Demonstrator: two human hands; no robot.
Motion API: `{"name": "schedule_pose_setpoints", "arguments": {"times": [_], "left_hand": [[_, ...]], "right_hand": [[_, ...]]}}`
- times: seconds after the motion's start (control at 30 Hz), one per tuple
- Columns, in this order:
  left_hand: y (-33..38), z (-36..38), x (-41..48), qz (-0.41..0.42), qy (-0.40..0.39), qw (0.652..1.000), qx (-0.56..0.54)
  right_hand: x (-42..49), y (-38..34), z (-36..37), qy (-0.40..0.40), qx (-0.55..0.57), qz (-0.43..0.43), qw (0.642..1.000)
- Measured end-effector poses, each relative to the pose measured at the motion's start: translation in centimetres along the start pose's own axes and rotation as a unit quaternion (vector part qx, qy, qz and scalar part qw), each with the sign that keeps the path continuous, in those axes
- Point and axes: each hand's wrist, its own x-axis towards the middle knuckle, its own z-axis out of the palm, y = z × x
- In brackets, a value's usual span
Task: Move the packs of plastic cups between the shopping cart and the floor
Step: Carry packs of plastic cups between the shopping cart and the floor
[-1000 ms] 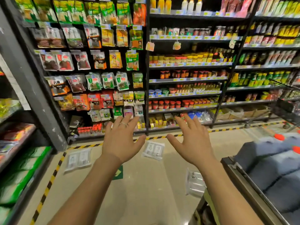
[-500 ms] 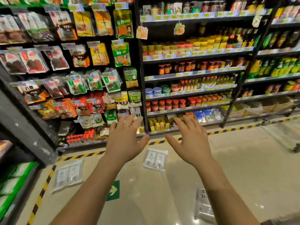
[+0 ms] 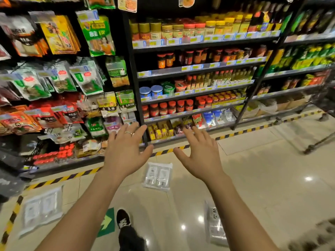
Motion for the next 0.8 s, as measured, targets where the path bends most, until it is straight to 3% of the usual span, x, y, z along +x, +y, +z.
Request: {"name": "schedule_pose_setpoints", "arguments": {"times": [0.2,0.43,0.8], "left_hand": [[-5.0,6.1,12.4,0.058,-0.026,0.998,-0.016],[-12.4,14.5,25.1,0.097,-0.123,0.988,-0.004],[-18.4,32.4,32.6,0.047,-0.225,0.972,-0.041]], "right_hand": [[10.8,0.1,6.7,-0.010,-0.026,0.046,0.999],[23.1,0.0,15.3,-0.056,-0.016,0.133,0.989],[29.7,4.9,30.9,-0.117,0.019,0.198,0.973]]}}
